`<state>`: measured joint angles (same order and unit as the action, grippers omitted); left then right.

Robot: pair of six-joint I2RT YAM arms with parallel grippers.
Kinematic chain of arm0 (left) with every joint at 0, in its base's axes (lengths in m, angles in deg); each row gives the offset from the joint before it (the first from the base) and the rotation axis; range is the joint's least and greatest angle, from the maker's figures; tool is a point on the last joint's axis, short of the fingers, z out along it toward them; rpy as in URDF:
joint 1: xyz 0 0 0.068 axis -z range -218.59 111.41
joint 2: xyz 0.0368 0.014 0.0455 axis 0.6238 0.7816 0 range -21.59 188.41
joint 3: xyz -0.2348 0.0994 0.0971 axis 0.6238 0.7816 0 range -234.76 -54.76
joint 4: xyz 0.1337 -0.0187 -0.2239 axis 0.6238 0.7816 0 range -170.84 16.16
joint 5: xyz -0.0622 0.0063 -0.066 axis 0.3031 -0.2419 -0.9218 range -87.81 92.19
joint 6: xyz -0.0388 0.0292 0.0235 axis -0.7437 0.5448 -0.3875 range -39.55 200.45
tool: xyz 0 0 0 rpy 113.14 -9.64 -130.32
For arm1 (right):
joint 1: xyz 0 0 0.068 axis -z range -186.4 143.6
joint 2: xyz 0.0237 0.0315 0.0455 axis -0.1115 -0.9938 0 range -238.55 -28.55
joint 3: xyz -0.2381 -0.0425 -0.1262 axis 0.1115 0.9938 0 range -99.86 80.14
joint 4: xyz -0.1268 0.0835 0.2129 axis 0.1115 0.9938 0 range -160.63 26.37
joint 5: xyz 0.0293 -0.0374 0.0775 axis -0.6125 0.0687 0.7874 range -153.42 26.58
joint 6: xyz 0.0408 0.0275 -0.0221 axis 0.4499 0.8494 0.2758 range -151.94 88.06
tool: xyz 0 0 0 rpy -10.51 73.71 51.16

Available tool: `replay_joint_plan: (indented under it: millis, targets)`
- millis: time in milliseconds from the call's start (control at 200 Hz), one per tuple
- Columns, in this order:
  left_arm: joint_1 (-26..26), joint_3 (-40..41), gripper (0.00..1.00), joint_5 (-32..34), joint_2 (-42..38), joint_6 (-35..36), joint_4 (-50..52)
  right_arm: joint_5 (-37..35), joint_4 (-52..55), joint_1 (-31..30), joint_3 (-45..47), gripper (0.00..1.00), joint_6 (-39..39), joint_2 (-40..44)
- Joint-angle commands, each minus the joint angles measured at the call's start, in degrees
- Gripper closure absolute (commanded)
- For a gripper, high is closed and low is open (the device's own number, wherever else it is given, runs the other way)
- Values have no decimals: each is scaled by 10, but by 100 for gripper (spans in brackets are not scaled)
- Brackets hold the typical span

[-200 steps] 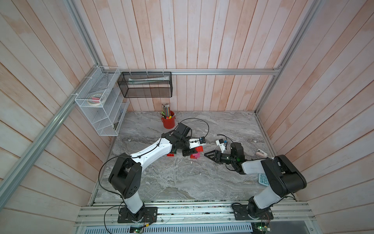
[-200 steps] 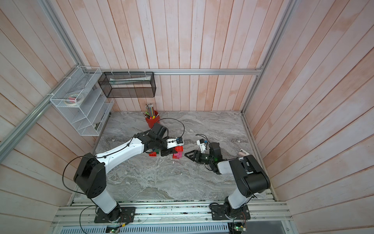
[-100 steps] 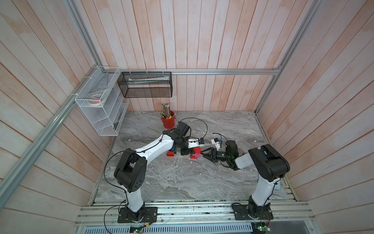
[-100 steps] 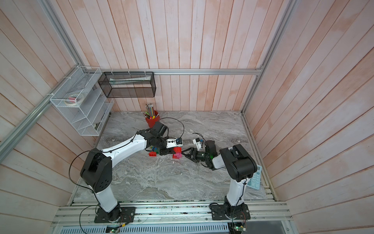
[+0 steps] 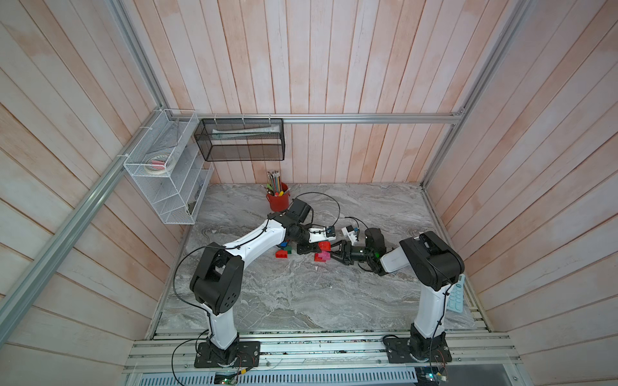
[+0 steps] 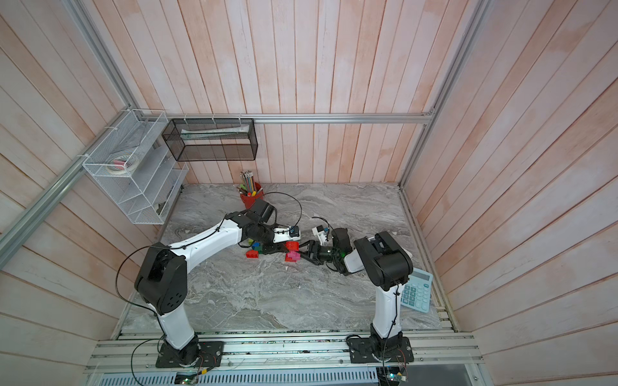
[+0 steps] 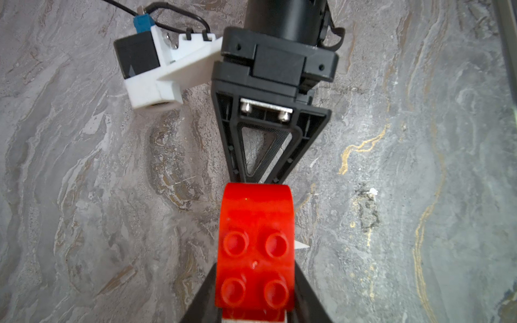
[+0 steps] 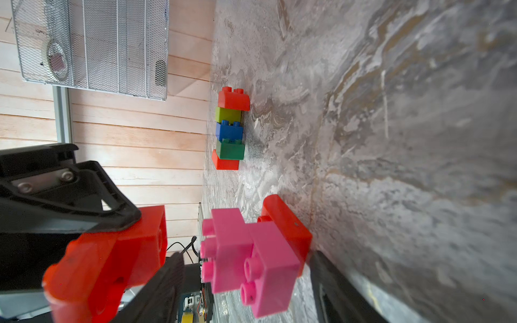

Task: Assemble the letter s with lego
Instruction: Assemble the lego brick with the lego brick.

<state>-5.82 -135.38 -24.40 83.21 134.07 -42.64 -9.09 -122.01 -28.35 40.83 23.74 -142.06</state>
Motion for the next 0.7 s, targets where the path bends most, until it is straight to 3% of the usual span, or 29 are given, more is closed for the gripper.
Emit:
replay_joint_plan:
  millis: [0, 695]
  targets:
    - [-6, -12, 65, -11, 10, 15, 6, 10, 10, -2, -7, 29, 2, -14]
    - [-10, -20, 64, -39, 35, 35, 12, -14, 121, 3, -15, 39, -69, -18]
